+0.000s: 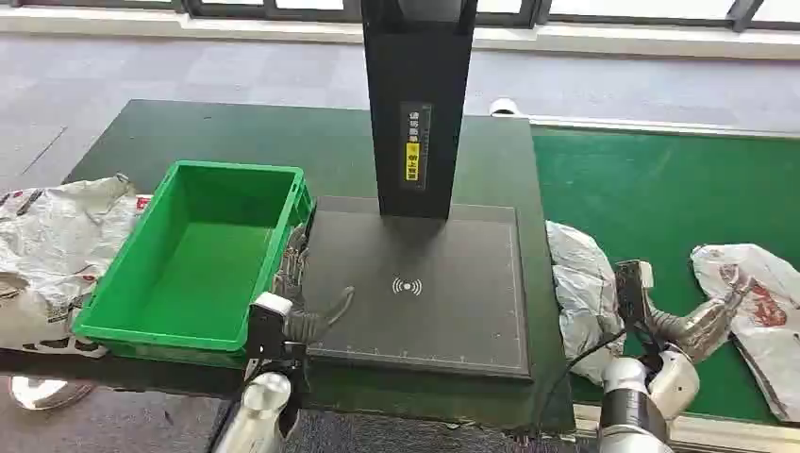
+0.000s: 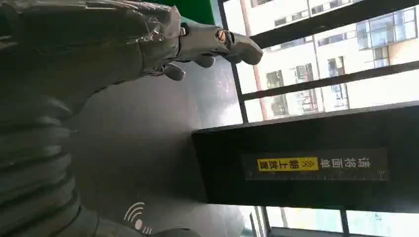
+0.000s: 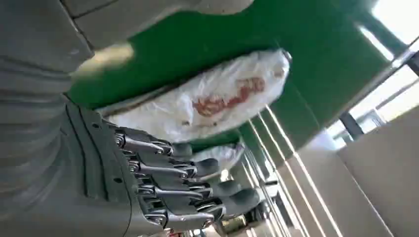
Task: Moved the parcel from conveyor to table for the left to box.
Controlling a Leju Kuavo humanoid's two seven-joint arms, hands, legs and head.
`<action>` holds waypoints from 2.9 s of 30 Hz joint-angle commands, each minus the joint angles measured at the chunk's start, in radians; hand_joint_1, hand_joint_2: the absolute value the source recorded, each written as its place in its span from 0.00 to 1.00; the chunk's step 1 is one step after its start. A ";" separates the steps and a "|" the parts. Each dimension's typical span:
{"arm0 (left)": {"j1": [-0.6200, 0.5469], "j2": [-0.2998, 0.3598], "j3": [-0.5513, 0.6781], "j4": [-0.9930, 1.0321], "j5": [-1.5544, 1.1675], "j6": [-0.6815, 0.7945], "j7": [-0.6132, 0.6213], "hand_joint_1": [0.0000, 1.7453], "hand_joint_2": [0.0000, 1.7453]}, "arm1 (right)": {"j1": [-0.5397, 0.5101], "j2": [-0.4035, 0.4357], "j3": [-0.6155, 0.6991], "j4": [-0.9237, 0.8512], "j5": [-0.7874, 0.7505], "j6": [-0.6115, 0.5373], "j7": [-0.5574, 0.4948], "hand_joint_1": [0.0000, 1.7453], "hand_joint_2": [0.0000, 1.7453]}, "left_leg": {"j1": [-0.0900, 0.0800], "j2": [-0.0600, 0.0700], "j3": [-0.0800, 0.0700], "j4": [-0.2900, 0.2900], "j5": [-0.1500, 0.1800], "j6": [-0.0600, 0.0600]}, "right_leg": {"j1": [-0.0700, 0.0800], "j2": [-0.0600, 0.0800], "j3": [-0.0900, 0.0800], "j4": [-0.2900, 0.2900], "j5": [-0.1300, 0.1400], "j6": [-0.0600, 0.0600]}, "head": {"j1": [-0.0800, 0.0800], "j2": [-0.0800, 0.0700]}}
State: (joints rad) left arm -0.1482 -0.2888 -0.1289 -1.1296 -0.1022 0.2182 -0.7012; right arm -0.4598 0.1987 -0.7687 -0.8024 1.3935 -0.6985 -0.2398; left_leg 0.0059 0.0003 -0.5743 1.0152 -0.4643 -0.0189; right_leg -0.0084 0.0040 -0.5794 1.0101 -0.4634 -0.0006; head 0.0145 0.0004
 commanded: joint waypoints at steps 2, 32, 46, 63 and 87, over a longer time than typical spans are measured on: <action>0.034 -0.004 -0.014 -0.033 0.033 0.038 0.003 0.00 1.00 | -0.180 -0.132 0.072 0.487 0.016 0.063 0.116 0.00 1.00 | 0.000 0.003 0.002 -0.001 0.000 0.000 | 0.000 0.003 0.000 -0.001 0.001 0.000 | 0.000 0.000; 0.009 -0.036 0.024 0.005 -0.011 -0.012 0.003 0.00 1.00 | -0.111 -0.147 0.175 0.511 0.030 0.385 0.228 0.07 1.00 | 0.000 -0.002 0.004 -0.005 0.002 0.002 | 0.001 -0.002 0.005 -0.006 0.001 0.001 | 0.000 0.000; 0.007 -0.039 0.025 0.000 -0.022 -0.013 0.003 0.00 1.00 | -0.095 -0.124 0.185 0.470 -0.020 0.394 0.181 1.00 1.00 | 0.000 -0.001 0.003 -0.003 0.001 0.001 | 0.001 -0.002 0.003 -0.003 0.000 0.000 | 0.000 0.000; 0.026 -0.031 0.039 -0.022 -0.017 0.012 0.003 0.00 1.00 | 0.060 0.050 0.261 -0.127 -0.461 0.000 -0.399 1.00 1.00 | -0.001 -0.001 -0.001 -0.002 0.000 0.001 | 0.000 -0.001 -0.002 -0.001 0.000 0.000 | 0.000 0.000; 0.018 -0.027 0.031 -0.015 -0.007 0.014 0.003 0.00 1.00 | 0.354 0.141 0.667 -0.880 -0.593 0.000 -0.458 1.00 1.00 | 0.000 -0.002 -0.002 -0.003 0.001 0.001 | 0.000 -0.002 -0.002 -0.002 0.000 0.000 | 0.000 0.000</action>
State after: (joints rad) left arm -0.1397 -0.2895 -0.1198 -1.1620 -0.1118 0.2335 -0.7012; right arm -0.1392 0.3342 -0.2210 -1.6311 0.8003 -0.7008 -0.6996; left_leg 0.0061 -0.0027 -0.5796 1.0146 -0.4625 -0.0184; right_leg -0.0081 0.0014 -0.5850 1.0102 -0.4632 -0.0011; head 0.0145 0.0004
